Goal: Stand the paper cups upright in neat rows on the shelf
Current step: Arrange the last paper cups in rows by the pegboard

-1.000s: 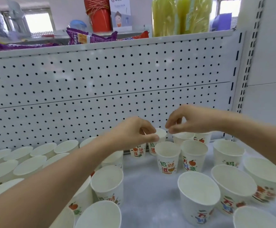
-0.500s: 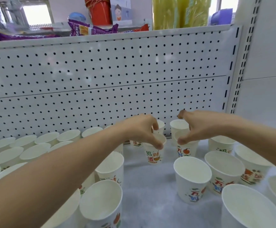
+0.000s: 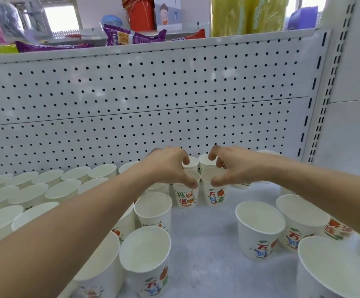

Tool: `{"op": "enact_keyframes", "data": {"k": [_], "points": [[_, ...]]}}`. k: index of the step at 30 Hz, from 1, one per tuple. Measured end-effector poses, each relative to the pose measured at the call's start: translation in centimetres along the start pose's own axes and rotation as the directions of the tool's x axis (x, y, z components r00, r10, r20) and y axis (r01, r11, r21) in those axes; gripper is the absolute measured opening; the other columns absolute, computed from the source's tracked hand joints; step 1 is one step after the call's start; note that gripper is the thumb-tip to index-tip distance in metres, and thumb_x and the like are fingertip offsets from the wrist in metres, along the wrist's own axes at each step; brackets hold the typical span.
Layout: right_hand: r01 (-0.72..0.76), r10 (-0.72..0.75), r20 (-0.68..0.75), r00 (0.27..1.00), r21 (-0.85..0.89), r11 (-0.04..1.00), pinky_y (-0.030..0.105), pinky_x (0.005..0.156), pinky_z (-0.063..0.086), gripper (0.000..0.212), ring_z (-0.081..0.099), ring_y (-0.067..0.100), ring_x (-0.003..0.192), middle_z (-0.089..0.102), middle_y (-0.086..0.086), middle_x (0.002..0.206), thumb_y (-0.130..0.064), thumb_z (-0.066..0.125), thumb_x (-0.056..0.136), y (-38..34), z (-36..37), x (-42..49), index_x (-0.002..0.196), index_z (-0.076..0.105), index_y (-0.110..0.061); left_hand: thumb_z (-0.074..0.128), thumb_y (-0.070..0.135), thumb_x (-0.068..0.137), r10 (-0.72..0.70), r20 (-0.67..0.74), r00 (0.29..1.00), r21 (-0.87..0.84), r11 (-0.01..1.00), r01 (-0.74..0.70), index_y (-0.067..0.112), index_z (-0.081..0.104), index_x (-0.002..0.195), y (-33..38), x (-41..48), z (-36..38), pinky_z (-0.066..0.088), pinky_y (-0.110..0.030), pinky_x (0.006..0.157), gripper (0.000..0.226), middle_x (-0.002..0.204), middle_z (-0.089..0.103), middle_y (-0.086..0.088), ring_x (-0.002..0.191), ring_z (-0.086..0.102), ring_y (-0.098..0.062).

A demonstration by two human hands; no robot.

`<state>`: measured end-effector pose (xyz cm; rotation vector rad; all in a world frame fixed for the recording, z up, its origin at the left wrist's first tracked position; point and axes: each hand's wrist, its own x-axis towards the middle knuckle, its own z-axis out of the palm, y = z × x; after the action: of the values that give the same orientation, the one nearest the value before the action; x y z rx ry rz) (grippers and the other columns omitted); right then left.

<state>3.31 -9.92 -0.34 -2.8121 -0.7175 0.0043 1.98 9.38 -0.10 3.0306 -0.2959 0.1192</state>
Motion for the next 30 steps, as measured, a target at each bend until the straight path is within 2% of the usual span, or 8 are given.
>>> {"op": "enact_keyframes", "data": {"k": [3,6,8,12,14,16,23,30], "points": [[-0.002,0.002,0.005,1.0,0.001,1.0,0.034,0.086,0.05,0.07,0.054,0.015,0.102,0.054,-0.005,0.121,-0.051,0.069,0.076,0.6,0.3,0.0,0.134,0.037,-0.028,0.074,0.064,0.065,-0.011,0.001,1.0,0.006,1.0,0.011,0.023,0.054,0.125,0.0,-0.3,0.0,0.049,-0.039,0.092,0.075,0.113,0.065,0.006,0.099,0.06,-0.015],[0.046,-0.045,-0.004,0.999,0.017,0.999,0.035,0.095,0.047,0.068,0.051,0.011,0.111,0.051,-0.01,0.13,-0.056,0.068,0.078,1.2,-0.7,-1.3,0.135,0.039,-0.033,0.065,0.068,0.072,0.029,-0.111,0.993,0.053,0.998,-0.023,0.027,0.053,0.126,0.8,-1.5,-0.5,0.045,-0.036,0.094,0.069,0.121,0.06,0.011,0.105,0.056,-0.011],[0.098,-0.1,0.024,0.995,0.061,0.993,0.031,0.095,0.047,0.058,0.053,0.004,0.11,0.054,-0.013,0.127,-0.053,0.067,0.081,1.7,-2.3,-3.0,0.132,0.046,-0.037,0.064,0.066,0.074,0.091,-0.172,0.981,-0.05,0.994,-0.101,0.031,0.055,0.122,1.8,-2.7,-0.9,0.047,-0.031,0.089,0.06,0.117,0.06,0.016,0.102,0.055,-0.003],[0.113,-0.134,0.201,0.97,0.114,0.987,0.03,0.097,0.047,0.045,0.056,-0.004,0.108,0.062,-0.023,0.116,-0.052,0.073,0.076,3.4,-5.3,-7.3,0.118,0.06,-0.048,0.069,0.066,0.069,0.279,-0.063,0.958,-0.363,0.888,-0.282,0.038,0.059,0.12,5.3,-5.7,-1.1,0.046,-0.017,0.084,0.059,0.11,0.061,0.025,0.099,0.055,0.012],[0.069,-0.082,0.277,0.957,0.054,0.996,0.03,0.098,0.047,0.05,0.057,-0.004,0.108,0.062,-0.024,0.115,-0.052,0.077,0.07,4.2,-6.0,-9.0,0.117,0.059,-0.05,0.072,0.064,0.067,0.359,0.025,0.933,-0.374,0.869,-0.324,0.037,0.055,0.126,7.5,-6.5,-0.7,0.044,-0.012,0.084,0.067,0.116,0.058,0.025,0.103,0.053,0.011],[0.029,-0.02,0.322,0.946,-0.022,0.999,0.03,0.098,0.047,0.057,0.056,-0.004,0.106,0.06,-0.024,0.113,-0.052,0.08,0.067,4.6,-6.0,-10.1,0.119,0.057,-0.049,0.074,0.065,0.064,0.392,0.066,0.918,-0.306,0.883,-0.355,0.034,0.049,0.133,9.5,-6.5,0.1,0.045,-0.018,0.089,0.079,0.122,0.055,0.024,0.107,0.052,0.005],[0.02,0.048,0.341,0.939,-0.193,0.981,0.025,0.084,0.05,0.071,0.058,0.004,0.099,0.056,-0.018,0.114,-0.05,0.078,0.07,3.8,-4.4,-10.3,0.133,0.044,-0.045,0.081,0.046,0.067,0.324,0.083,0.942,-0.272,0.917,-0.291,0.033,0.049,0.13,9.7,-5.7,0.6,0.049,-0.022,0.086,0.072,0.112,0.058,0.02,0.101,0.056,0.0],[0.248,-0.243,0.188,0.952,-0.007,0.969,0.027,0.092,0.049,0.067,0.055,0.002,0.106,0.053,-0.02,0.118,-0.041,0.078,0.074,1.3,-1.8,-6.7,0.132,0.046,-0.04,0.088,0.036,0.062,0.127,0.06,0.99,-0.314,0.944,-0.102,0.033,0.053,0.12,2.9,-6.8,-0.4,0.047,-0.016,0.086,0.068,0.11,0.06,0.018,0.103,0.057,0.003]]}}
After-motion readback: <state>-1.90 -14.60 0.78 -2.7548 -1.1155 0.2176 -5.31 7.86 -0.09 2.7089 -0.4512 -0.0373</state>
